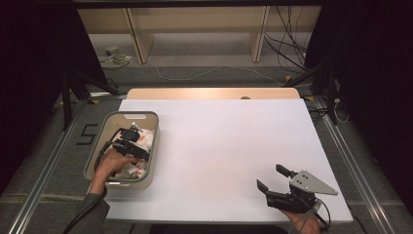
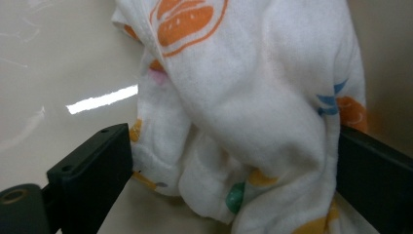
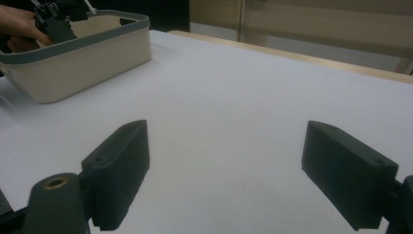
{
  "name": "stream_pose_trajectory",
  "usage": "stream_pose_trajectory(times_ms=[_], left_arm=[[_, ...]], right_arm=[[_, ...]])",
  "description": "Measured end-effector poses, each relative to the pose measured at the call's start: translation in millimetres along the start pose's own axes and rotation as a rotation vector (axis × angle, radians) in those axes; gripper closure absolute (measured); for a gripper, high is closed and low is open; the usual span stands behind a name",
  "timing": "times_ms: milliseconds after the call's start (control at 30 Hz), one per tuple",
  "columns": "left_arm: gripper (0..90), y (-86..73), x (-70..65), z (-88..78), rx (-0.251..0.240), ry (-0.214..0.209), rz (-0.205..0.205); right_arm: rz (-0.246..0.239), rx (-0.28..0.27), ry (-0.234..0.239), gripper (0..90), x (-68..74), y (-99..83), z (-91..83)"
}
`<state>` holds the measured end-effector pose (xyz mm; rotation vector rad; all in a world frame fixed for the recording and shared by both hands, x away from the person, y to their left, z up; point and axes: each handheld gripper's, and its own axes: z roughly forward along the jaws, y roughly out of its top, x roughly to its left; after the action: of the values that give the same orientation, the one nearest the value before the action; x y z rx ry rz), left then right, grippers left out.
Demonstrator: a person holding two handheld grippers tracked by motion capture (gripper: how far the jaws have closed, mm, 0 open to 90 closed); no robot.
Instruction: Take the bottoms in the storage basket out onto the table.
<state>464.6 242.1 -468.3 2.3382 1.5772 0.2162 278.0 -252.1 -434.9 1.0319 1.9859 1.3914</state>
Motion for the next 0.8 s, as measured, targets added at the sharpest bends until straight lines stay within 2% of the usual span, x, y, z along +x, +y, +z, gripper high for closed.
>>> stream_pose_trajectory(times_ms=[67, 133, 167, 300, 467, 600, 700, 800], left_arm=[[15.8, -0.3, -0.8, -1.5, -0.007, -0.009, 0.003], [20.4, -0.8, -1.8, -2.5, -0.011, 0.016, -0.002], [24.0, -1.0, -2.0, -4.0, -0.016, 0.009, -0.004], [49.3, 0.0, -6.7, -6.7, -0.03, -0.014, -0.005], [66.7, 0.8, -10.3, -6.7, -0.042, -0.044, -0.003], [72.7, -0.5, -8.1, -6.5, -0.059, -0.075, -0.009], [73.8, -2.0, -4.2, -6.6, -0.073, -0.108, -0.026], [74.2, -2.9, -2.2, -7.1, -0.076, -0.124, -0.03]], right_arm=[[-0.003, -0.001, -0.004, 18.9, 0.2, 0.0, -0.4], [-0.001, -0.003, -0.004, 19.0, -0.2, 0.0, -0.7], [0.0, -0.002, -0.006, 19.0, -0.4, 0.0, -0.9], [-0.002, -0.001, -0.007, 19.1, -0.4, -0.1, -0.8], [0.0, -0.001, -0.01, 19.3, -0.6, -0.1, -0.7], [0.0, 0.001, -0.015, 19.5, -0.7, -0.3, -0.4], [0.002, 0.004, -0.015, 19.8, -0.6, -0.2, -0.5], [0.003, 0.005, -0.017, 19.8, -1.2, -0.2, -0.8]])
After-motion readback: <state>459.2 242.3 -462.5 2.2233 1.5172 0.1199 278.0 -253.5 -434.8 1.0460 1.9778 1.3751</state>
